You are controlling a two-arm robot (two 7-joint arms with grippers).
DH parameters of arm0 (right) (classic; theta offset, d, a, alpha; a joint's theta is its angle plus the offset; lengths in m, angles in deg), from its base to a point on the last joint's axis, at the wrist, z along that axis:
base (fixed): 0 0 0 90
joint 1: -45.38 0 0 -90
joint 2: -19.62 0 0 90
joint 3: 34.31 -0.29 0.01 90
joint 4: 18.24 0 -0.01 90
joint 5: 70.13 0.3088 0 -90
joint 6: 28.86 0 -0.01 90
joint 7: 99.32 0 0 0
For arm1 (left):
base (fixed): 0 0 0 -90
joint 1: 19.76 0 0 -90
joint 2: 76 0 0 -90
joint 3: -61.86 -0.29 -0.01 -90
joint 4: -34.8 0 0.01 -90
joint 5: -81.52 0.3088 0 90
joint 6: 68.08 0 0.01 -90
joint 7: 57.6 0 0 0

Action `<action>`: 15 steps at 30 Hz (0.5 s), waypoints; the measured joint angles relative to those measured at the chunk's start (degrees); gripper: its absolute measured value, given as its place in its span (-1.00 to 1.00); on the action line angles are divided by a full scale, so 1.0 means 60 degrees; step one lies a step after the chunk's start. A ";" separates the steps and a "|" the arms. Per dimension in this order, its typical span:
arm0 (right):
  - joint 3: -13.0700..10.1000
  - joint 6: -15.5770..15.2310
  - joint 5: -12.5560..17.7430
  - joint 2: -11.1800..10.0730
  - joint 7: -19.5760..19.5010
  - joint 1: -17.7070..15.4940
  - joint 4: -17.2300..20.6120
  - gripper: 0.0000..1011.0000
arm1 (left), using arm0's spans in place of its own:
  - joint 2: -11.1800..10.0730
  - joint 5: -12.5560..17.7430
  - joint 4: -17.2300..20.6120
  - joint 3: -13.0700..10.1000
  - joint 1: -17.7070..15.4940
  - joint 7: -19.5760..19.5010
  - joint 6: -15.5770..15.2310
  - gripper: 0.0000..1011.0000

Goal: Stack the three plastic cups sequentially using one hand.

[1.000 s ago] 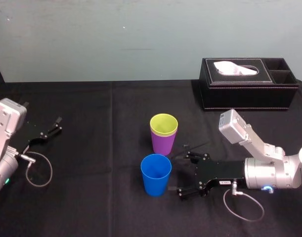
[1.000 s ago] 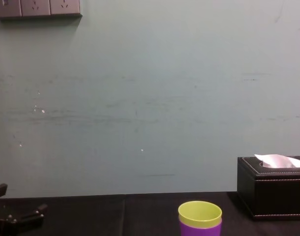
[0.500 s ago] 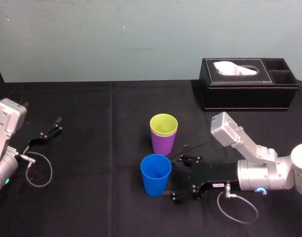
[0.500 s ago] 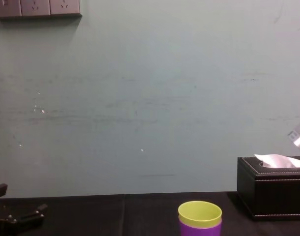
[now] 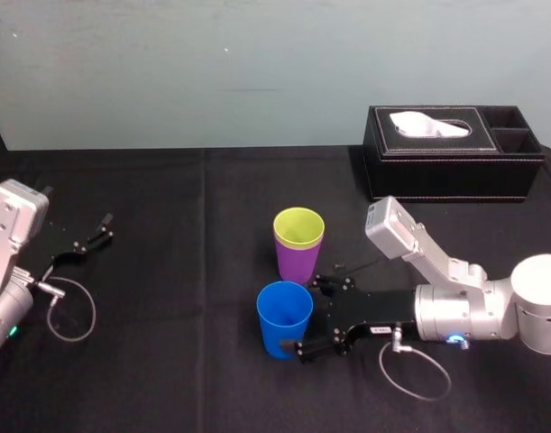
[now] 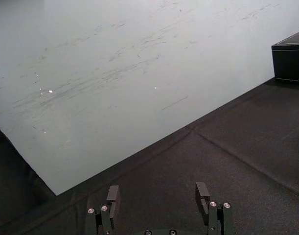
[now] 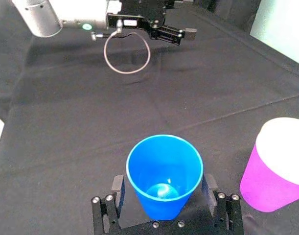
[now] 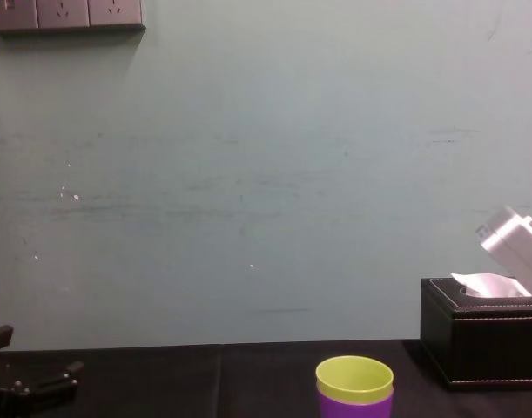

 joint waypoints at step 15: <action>0.0056 -0.0168 0.0279 0.0395 -0.0024 0.0182 -0.0422 0.98 | 0.0001 0.0000 0.0000 0.0000 0.0001 0.0000 0.0000 1.00</action>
